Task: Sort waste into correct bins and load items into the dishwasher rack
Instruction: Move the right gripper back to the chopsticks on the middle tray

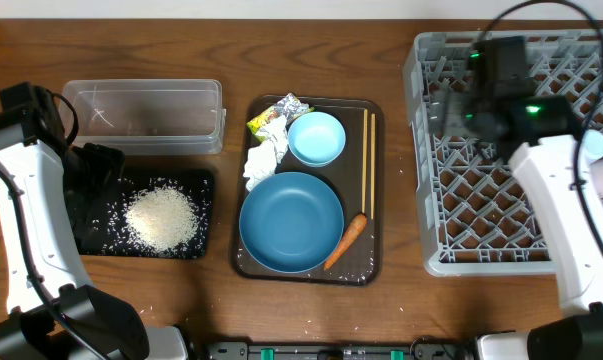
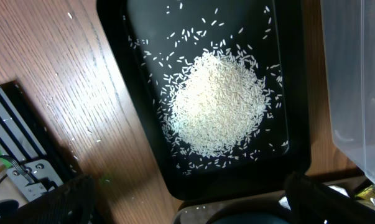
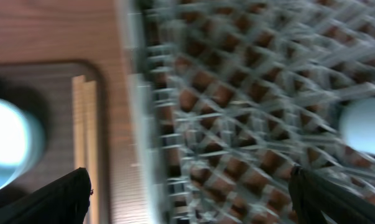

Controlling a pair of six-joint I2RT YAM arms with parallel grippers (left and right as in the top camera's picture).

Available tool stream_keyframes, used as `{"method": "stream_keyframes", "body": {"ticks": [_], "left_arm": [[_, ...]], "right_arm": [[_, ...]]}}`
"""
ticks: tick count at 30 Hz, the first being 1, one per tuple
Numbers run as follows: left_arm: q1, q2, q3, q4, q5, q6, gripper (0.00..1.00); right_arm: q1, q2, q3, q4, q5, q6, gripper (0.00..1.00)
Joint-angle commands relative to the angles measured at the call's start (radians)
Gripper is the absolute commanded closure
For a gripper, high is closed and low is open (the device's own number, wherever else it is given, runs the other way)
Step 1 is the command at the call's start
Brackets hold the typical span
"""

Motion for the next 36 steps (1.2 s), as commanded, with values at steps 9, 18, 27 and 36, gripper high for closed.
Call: {"method": "stream_keyframes", "body": {"ticks": [9,18,27,36], "left_arm": [[0.003,0.01,0.009,0.0,-0.006,-0.009,0.01],[0.003,0.01,0.009,0.0,-0.006,-0.009,0.01],[0.003,0.01,0.009,0.0,-0.006,-0.009,0.01],[0.003,0.01,0.009,0.0,-0.006,-0.009,0.01]], "right_arm": [[-0.115,0.012,0.0,-0.024,-0.31,0.006,0.01],[-0.037,0.014,0.0,-0.014,-0.698,0.012,0.01],[0.11,0.022,0.0,0.12,-0.691,0.007,0.05],[0.28,0.151,0.0,0.199,-0.372,0.109,0.15]]}}
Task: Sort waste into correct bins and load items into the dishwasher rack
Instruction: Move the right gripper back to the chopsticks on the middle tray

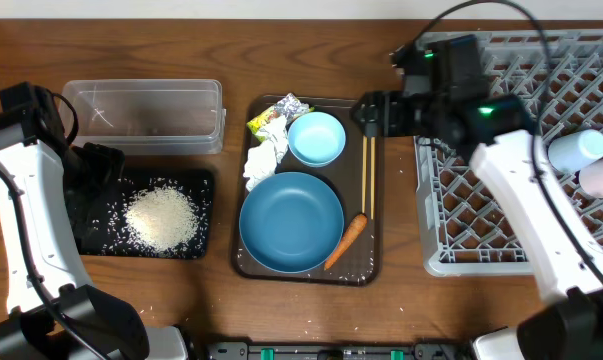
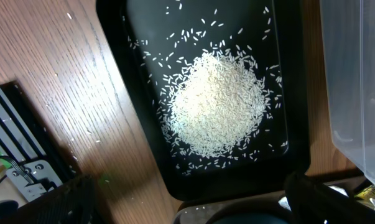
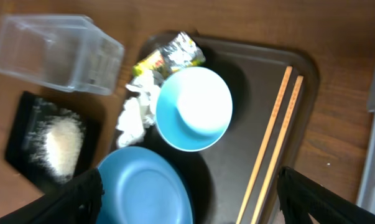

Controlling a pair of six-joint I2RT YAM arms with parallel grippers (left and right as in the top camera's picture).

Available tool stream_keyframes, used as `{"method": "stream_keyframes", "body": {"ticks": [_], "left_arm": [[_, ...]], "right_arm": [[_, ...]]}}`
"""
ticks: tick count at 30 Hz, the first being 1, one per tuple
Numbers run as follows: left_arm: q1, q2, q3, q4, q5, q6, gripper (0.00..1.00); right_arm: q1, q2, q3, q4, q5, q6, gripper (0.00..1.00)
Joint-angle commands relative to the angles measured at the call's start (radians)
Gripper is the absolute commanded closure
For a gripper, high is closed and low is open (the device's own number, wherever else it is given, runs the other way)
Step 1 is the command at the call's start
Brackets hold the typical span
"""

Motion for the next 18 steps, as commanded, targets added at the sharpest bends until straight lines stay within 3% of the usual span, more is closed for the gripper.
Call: {"method": "stream_keyframes", "body": {"ticks": [1,12,18], "left_arm": [[0.003,0.01,0.009,-0.003,-0.005,-0.009,0.01],[0.003,0.01,0.009,-0.003,-0.005,-0.009,0.01],[0.003,0.01,0.009,-0.003,-0.005,-0.009,0.01]], "right_arm": [[0.069,0.087,0.0,0.019,0.126,0.037,0.15],[0.179,0.289,0.0,0.039,0.385,0.236,0.39],[0.179,0.319,0.0,0.011,0.4,0.277,0.43]]}}
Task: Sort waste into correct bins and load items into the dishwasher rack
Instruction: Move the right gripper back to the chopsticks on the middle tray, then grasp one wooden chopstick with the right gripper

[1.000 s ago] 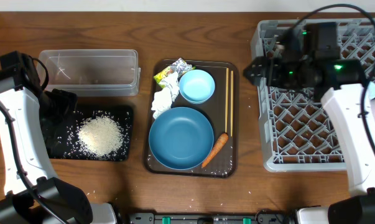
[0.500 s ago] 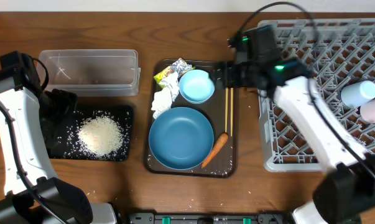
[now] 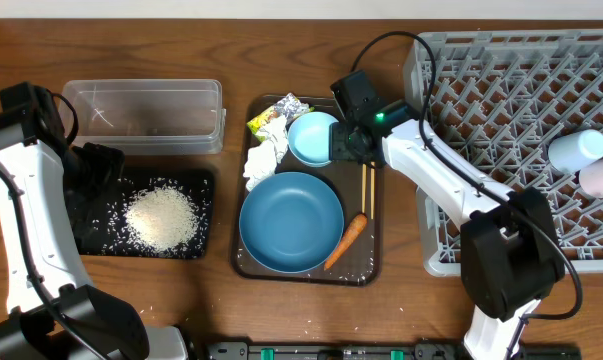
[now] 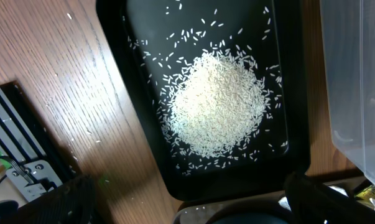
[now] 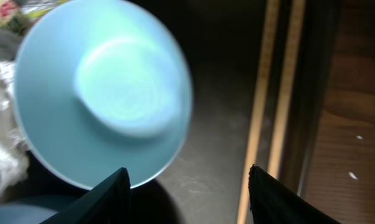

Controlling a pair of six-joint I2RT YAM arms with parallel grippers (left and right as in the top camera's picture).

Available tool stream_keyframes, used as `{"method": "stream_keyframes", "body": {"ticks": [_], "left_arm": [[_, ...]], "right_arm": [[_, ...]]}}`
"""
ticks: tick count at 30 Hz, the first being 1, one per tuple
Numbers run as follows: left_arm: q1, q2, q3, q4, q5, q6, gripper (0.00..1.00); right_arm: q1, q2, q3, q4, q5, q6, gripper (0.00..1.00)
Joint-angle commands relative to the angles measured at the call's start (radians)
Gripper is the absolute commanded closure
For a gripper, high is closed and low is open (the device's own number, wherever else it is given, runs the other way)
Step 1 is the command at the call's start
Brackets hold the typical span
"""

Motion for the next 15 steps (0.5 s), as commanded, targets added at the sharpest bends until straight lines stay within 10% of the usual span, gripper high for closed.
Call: {"method": "stream_keyframes", "body": {"ticks": [1,15], "left_arm": [[0.003,0.01,0.009,-0.003,-0.006,-0.009,0.01],[0.003,0.01,0.009,-0.003,-0.006,-0.009,0.01]], "right_arm": [[0.005,0.028,0.001,-0.018,0.042,0.061,0.44],[0.001,0.126,0.0,-0.024,0.07,0.11,0.5]]}}
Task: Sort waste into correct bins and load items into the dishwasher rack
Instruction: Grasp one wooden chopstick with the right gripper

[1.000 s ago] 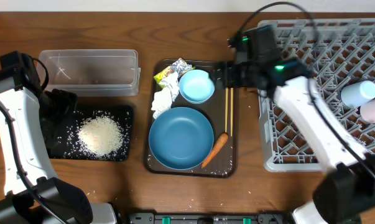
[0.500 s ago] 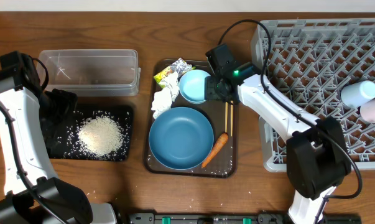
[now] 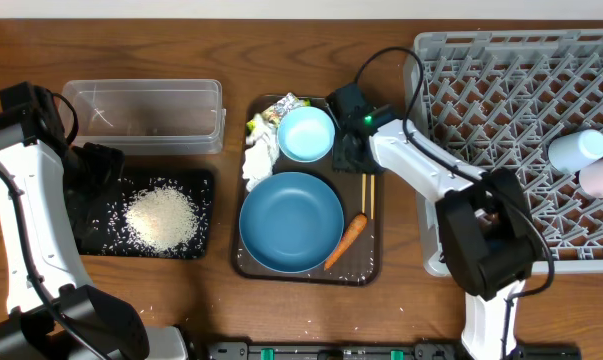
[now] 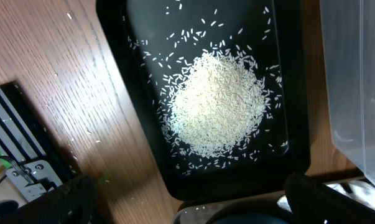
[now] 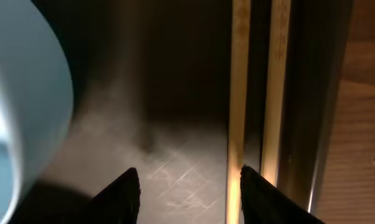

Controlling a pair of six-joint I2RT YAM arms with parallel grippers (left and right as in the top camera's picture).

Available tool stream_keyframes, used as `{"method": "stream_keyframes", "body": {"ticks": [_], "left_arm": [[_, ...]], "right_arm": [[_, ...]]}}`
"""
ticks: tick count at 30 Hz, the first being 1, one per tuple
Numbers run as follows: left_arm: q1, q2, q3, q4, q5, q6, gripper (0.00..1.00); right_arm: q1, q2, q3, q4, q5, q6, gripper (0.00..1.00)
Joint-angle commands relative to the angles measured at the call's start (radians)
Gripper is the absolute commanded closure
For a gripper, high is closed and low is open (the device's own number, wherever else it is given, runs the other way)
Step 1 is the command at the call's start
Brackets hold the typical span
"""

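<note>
My right gripper (image 5: 190,186) is open and low over the brown tray (image 3: 311,277), between the small light-blue bowl (image 3: 306,133) and the two chopsticks (image 3: 366,188). In the right wrist view one chopstick (image 5: 239,87) runs just inside the right finger, and the other (image 5: 277,74) lies beyond it. The bowl's rim (image 5: 19,93) fills the left side. The tray also holds a big blue plate (image 3: 291,220), a carrot (image 3: 345,241), crumpled tissue (image 3: 263,155) and a wrapper (image 3: 274,113). My left gripper (image 4: 187,208) hangs open above the black tray's edge.
A black tray (image 3: 206,182) with a rice pile (image 4: 218,102) lies at the left, with a clear plastic container (image 3: 146,115) behind it. The grey dishwasher rack (image 3: 511,130) stands at the right and holds two cups (image 3: 579,150) near its right edge.
My right gripper has dropped from just over the small bowl to the tray floor beside the chopsticks. The bowl sits slightly further left and back. The left arm is unchanged.
My right gripper was open over the dishwasher rack, where a cup lay. Then it was above the brown tray's right side, then close over the small bowl. Now it is low, with one chopstick between its fingers. The left gripper stayed open over the rice tray.
</note>
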Motion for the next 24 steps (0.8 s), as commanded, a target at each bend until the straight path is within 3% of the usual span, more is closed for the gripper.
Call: {"method": "stream_keyframes", "body": {"ticks": [1,24], "left_arm": [[0.003,0.01,0.009,-0.002,-0.005,-0.009,0.01],[0.003,0.01,0.009,-0.002,-0.005,-0.009,0.01]], "right_arm": [[-0.001,0.006,0.0,0.003,0.034,0.027,0.5],[-0.007,0.01,-0.008,-0.019,0.071,0.061,0.53]]}}
